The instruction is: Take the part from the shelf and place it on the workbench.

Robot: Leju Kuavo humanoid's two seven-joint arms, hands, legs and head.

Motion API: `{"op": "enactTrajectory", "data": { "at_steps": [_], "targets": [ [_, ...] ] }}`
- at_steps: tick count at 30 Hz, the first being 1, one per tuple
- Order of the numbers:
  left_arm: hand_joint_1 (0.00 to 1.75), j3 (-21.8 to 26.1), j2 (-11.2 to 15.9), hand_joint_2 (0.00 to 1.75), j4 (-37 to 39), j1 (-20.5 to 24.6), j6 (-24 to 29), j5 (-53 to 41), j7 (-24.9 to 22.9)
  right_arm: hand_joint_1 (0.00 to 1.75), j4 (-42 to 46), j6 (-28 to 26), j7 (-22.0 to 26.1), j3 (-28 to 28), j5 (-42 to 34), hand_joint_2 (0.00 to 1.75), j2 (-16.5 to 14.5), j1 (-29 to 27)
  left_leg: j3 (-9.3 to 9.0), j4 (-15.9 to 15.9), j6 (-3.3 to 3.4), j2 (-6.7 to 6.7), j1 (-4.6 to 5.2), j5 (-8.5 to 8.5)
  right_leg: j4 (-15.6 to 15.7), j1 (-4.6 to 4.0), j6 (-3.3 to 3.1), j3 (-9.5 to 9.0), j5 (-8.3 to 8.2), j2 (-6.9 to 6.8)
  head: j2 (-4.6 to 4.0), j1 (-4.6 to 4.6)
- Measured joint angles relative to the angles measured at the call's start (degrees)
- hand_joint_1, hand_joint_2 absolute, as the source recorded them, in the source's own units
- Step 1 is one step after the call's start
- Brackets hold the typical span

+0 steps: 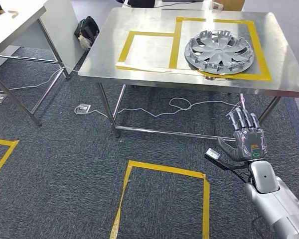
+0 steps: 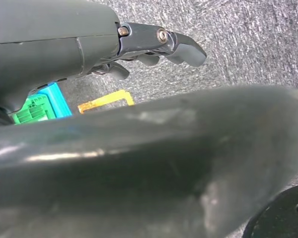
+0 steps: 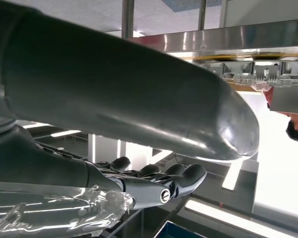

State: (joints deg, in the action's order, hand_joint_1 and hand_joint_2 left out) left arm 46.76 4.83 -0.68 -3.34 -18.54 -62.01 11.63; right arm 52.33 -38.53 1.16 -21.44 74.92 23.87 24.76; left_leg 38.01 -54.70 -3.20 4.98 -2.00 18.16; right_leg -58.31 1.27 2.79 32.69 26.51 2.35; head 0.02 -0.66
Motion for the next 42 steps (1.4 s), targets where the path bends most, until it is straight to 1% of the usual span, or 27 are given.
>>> {"op": "enactTrajectory", "data": {
  "at_steps": [3, 5, 7, 8, 9, 10, 11, 13, 14, 16, 17, 19, 21, 23, 24, 25, 26, 27, 29, 31, 33, 35, 37, 39, 40, 41, 42],
  "targets": [
    [0.0, 0.0, 0.1, 0.0, 0.0, 0.0, 0.0, 0.2, 0.0, 0.0, 0.5, 0.1, 0.4, 0.1, -0.3, 0.0, 0.1, -0.1, -0.67, 1.4, 1.87, -0.2, 0.11, -0.9, 1.4, 0.18, 1.13, -0.3, -0.54, -0.07, 0.0, -0.11],
    [0.0, 0.0, 0.0, 0.0, 0.0, 0.1, 0.0, 0.3, 0.0, 0.0, 0.7, 0.1, 0.6, 0.2, -0.5, 0.0, 0.2, -0.1, -1.6, 3.5, 2.62, -0.52, -0.23, -2.04, -1.0, -0.07, 1.41, 0.73, 1.74, -0.75, 0.0, 0.14],
    [0.0, 0.0, 0.0, 0.0, 0.0, 0.2, 0.0, 0.4, 0.0, 0.0, 0.7, 0.2, 0.7, 0.2, -0.7, 0.0, 0.2, -0.1, -1.58, 4.2, 2.65, -0.69, -0.41, -2.38, -7.7, 0.09, 1.79, 3.4, 5.99, -1.54, 0.0, 0.38],
    [0.0, 0.0, 0.0, 0.0, 0.0, 0.2, 0.0, 0.4, 0.0, 0.0, 0.7, 0.3, 0.8, 0.2, -0.8, 0.0, 0.2, -0.2, -1.31, 4.1, 2.55, -0.72, -0.46, -2.42, -10.8, 0.24, 2.09, 4.6, 7.43, -1.72, 0.0, 0.41],
    [0.0, 0.0, -0.1, 0.0, 0.0, 0.3, 0.0, 0.4, 0.0, 0.0, 0.7, 0.3, 0.8, 0.2, -0.8, 0.0, 0.2, -0.3, -0.99, 4.1, 2.42, -0.73, -0.55, -2.46, -12.4, 0.42, 2.42, 5.05, 7.93, -1.81, 0.0, 0.4],
    [0.0, 0.0, -0.2, 0.0, 0.1, 0.3, 0.0, 0.4, 0.0, 0.0, 0.7, 0.4, 0.9, 0.2, -0.9, 0.0, 0.2, -0.4, -0.55, 3.8, 2.19, -0.73, -0.73, -2.57, -11.7, 0.62, 2.78, 4.3, 7.37, -1.85, 0.0, 0.41],
    [0.0, 0.0, -0.2, 0.0, 0.1, 0.3, 0.0, 0.5, 0.0, 0.0, 0.7, 0.4, 1.0, 0.2, -1.0, 0.0, 0.2, -0.5, 0.01, 3.4, 1.86, -0.72, -1.0, -2.64, -8.9, 0.89, 3.21, 2.44, 6.04, -1.84, 0.0, 0.41],
    [0.0, -0.1, -0.2, 0.0, 0.1, 0.2, 0.0, 0.8, 0.0, 0.0, 0.8, 0.6, 1.3, 0.2, -1.2, 0.0, 0.2, -0.5, 1.33, 1.7, 0.68, -0.63, -1.45, -2.65, -2.2, 1.28, 3.94, -1.31, 3.65, -1.63, 0.0, 0.53],
    [0.0, -0.1, -0.1, 0.0, 0.1, 0.2, 0.0, 0.9, 0.0, 0.0, 0.8, 0.6, 1.4, 0.2, -1.4, 0.0, 0.1, -0.6, 1.82, 0.9, 0.09, -0.57, -1.48, -2.44, -0.5, 1.35, 3.59, -2.07, 3.04, -1.45, 0.0, 0.65],
    [0.0, -0.1, 0.0, 0.0, 0.1, 0.1, -0.1, 1.0, 0.0, 0.0, 1.0, 0.7, 1.5, 0.2, -1.5, 0.0, 0.1, -0.7, 2.13, 0.4, -0.65, -0.48, -1.33, -2.09, -0.8, 1.15, 2.0, -1.76, 2.77, -1.23, -0.01, 0.5],
    [0.0, -0.1, -0.1, 0.0, 0.2, -0.1, -0.1, 1.0, 0.0, 0.0, 1.0, 0.7, 1.5, 0.3, -1.5, 0.0, 0.1, -0.7, 2.13, 0.4, -0.79, -0.45, -1.37, -2.12, -1.2, 1.09, 1.08, -1.59, 2.59, -1.37, -0.02, 0.28],
    [0.0, -0.1, -0.1, 0.0, 0.2, -0.3, -0.1, 1.0, 0.0, 0.0, 1.2, 0.7, 1.7, 0.3, -1.6, 0.0, 0.0, -0.7, 2.68, -0.6, -0.8, -1.31, -1.46, -1.14, -1.5, 0.93, -0.04, -1.22, 2.07, -1.78, -0.02, -0.15],
    [0.0, -0.2, -0.1, 0.0, 0.2, -0.2, -0.1, 1.2, 0.0, 0.0, 1.3, 0.6, 1.6, 0.3, -1.3, 0.0, 0.1, -0.7, 5.11, -6.5, -0.48, -3.15, -1.21, 2.98, -1.4, 0.77, -0.76, -0.8, 1.46, -2.23, -0.02, -0.34],
    [0.0, -0.3, -0.2, 0.0, 0.2, -0.1, -0.1, 1.5, 0.0, 0.0, 1.3, 0.6, 1.0, 0.2, -0.2, 0.0, 0.1, -0.8, 8.37, -15.3, 0.02, -4.24, -0.74, 7.79, -1.4, 0.45, -0.97, -0.4, 1.17, -2.93, -0.02, -0.47],
    [0.0, -0.3, -0.2, 0.0, 0.2, 0.0, -0.1, 1.7, 0.0, 0.0, 1.3, 0.5, 0.3, 0.2, 0.7, 0.0, 0.1, -0.8, 9.08, -18.1, 0.33, -4.35, -0.48, 8.99, -1.4, 0.28, -1.01, -0.26, 1.14, -3.4, -0.02, -0.5],
    [0.0, -0.3, -0.2, 0.0, 0.2, 0.0, 0.0, 1.9, 0.0, 0.0, 1.3, 0.5, -0.3, 0.1, 1.6, 0.0, 0.0, -0.8, 8.72, -18.7, 0.74, -4.38, -0.19, 9.21, -1.4, 0.12, -1.02, -0.19, 1.13, -3.92, -0.02, -0.51],
    [0.0, -0.4, -0.2, 0.0, 0.2, 0.0, 0.0, 2.0, 0.0, 0.0, 1.3, 0.4, -0.9, 0.0, 2.4, 0.0, 0.0, -0.8, 7.16, -16.9, 1.22, -4.51, 0.13, 8.48, -1.4, -0.01, -1.0, -0.19, 1.15, -4.47, -0.02, -0.53],
    [0.0, -0.4, -0.3, 0.0, 0.2, 0.1, 0.0, 2.1, -0.1, 0.0, 1.3, 0.4, -1.4, -0.1, 3.0, 0.0, 0.0, -0.7, 4.71, -13.4, 1.76, -5.11, 0.51, 7.28, -1.4, -0.1, -0.9, -0.27, 1.21, -4.96, -0.02, -0.54],
    [0.0, -0.5, -0.3, 0.0, 0.2, 0.2, 0.1, 2.2, -0.1, 0.0, 1.2, 0.4, -2.1, -0.1, 3.7, 0.0, 0.1, -0.4, 0.25, -6.5, 2.53, -7.48, 1.31, 5.43, -1.5, -0.51, -0.43, -0.55, 1.53, -5.93, -0.02, -0.55],
    [0.0, -0.5, -0.4, 0.0, 0.2, 0.4, 0.1, 2.3, -0.1, 0.0, 1.2, 0.4, -2.5, -0.1, 4.2, 0.0, 0.1, -0.1, -1.15, -4.1, 2.73, -8.29, 1.73, 4.91, -1.2, -0.87, 0.18, -1.01, 1.74, -6.96, -0.02, -0.48],
    [0.0, -0.5, -0.4, 0.0, 0.2, 0.4, 0.1, 2.4, -0.2, 0.0, 1.2, 0.4, -2.6, -0.2, 4.4, 0.0, 0.1, 0.2, -1.1, -3.9, 3.05, -6.78, 1.59, 4.66, -0.8, -0.78, 0.83, -1.51, 1.94, -7.76, -0.02, -0.37],
    [0.0, -0.5, -0.5, 0.0, 0.2, 0.3, 0.1, 2.5, -0.2, 0.0, 1.1, 0.4, -2.6, -0.2, 4.2, 0.0, 0.1, 0.3, -1.19, -3.7, 3.7, -5.52, 1.36, 4.5, -2.5, -0.59, 1.35, -0.88, 3.48, -6.04, -0.02, -0.21],
    [0.0, -0.5, -0.5, 0.0, 0.2, 0.4, 0.1, 2.6, -0.2, 0.0, 1.0, 0.3, -2.5, -0.2, 4.0, 0.0, 0.1, 0.3, -1.16, -3.6, 4.22, -4.23, 1.36, 4.41, -9.1, -0.58, 1.45, 2.2, 6.82, -3.34, -0.02, 0.0],
    [0.0, -0.5, -0.5, 0.0, 0.2, 0.4, 0.1, 2.8, -0.2, 0.0, 0.8, 0.3, -2.2, -0.2, 3.8, 0.0, 0.1, 0.1, -1.05, -3.6, 4.5, -2.78, 1.57, 4.35, -16.0, -0.7, 1.32, 5.87, 9.16, -2.5, -0.02, 0.05],
    [0.0, -0.5, -0.5, 0.0, 0.2, 0.4, 0.1, 2.8, -0.2, 0.0, 0.8, 0.3, -2.1, -0.2, 3.7, 0.0, 0.1, 0.0, -1.02, -3.6, 4.55, -2.02, 1.66, 4.3, -16.9, -0.73, 1.21, 6.59, 8.82, -2.42, -0.02, 0.05],
    [0.0, -0.5, -0.5, 0.0, 0.2, 0.4, 0.1, 2.8, -0.2, 0.0, 0.7, 0.3, -2.1, -0.2, 3.7, 0.0, 0.1, -0.1, -1.02, -3.6, 4.55, -1.23, 1.72, 4.23, -15.6, -0.76, 1.05, 6.21, 7.44, -2.27, -0.02, 0.04],
    [0.0, -0.5, -0.5, 0.0, 0.2, 0.4, 0.1, 2.8, -0.2, 0.0, 0.7, 0.3, -2.1, -0.2, 3.6, 0.0, 0.1, -0.1, -1.03, -3.6, 4.5, -0.44, 1.75, 4.15, -12.2, -0.74, 0.85, 4.75, 5.27, -1.73, -0.02, 0.05]
  ]
}}
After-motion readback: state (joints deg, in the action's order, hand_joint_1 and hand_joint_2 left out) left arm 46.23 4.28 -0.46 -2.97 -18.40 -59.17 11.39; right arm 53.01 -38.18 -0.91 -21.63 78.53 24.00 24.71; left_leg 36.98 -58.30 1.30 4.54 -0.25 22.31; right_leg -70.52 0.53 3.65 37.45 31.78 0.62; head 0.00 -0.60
